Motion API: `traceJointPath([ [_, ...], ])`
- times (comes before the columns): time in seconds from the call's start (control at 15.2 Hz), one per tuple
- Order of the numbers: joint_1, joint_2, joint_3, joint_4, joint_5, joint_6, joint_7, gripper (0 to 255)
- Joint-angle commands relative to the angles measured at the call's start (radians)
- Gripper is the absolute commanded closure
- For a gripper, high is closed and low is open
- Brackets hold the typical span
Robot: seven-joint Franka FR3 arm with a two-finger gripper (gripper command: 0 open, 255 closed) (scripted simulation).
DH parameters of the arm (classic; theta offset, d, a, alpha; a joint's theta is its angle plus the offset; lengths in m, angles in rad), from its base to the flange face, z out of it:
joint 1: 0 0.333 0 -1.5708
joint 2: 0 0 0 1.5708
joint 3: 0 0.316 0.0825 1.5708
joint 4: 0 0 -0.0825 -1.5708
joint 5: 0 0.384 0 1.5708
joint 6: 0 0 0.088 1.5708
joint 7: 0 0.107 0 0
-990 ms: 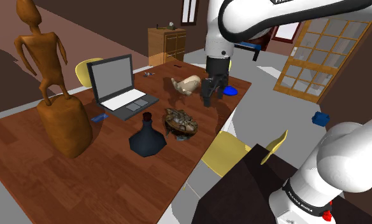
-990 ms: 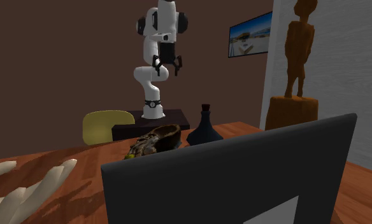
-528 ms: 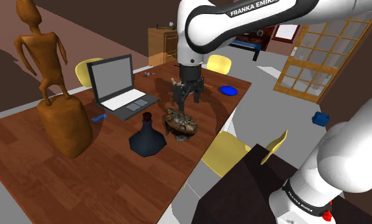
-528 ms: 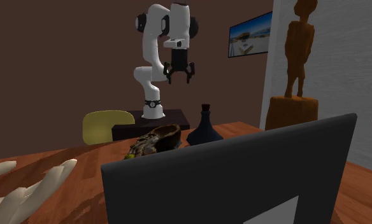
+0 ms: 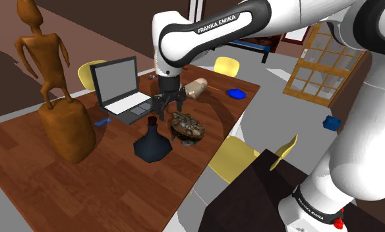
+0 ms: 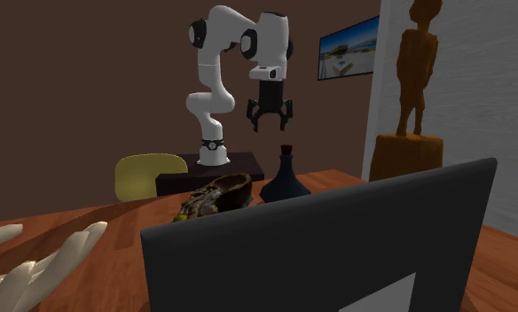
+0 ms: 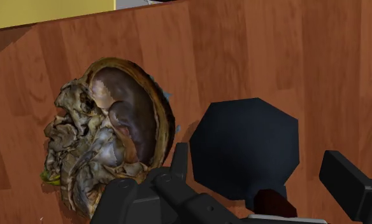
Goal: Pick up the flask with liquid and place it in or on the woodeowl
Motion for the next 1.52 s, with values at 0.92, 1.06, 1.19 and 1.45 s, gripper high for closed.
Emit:
traceJointPath([
  [0.92,0.063,0.253,-0.007,0.167,-0.08,0.08,0.084,0],
  [1.06,0.063,0.253,-0.007,0.167,-0.08,0.08,0.084,0],
  [1.19,0.063,0.253,-0.007,0.167,-0.08,0.08,0.084,0],
  [1.45,0.063,0.253,-0.007,0.167,-0.08,0.079,0.084,255],
])
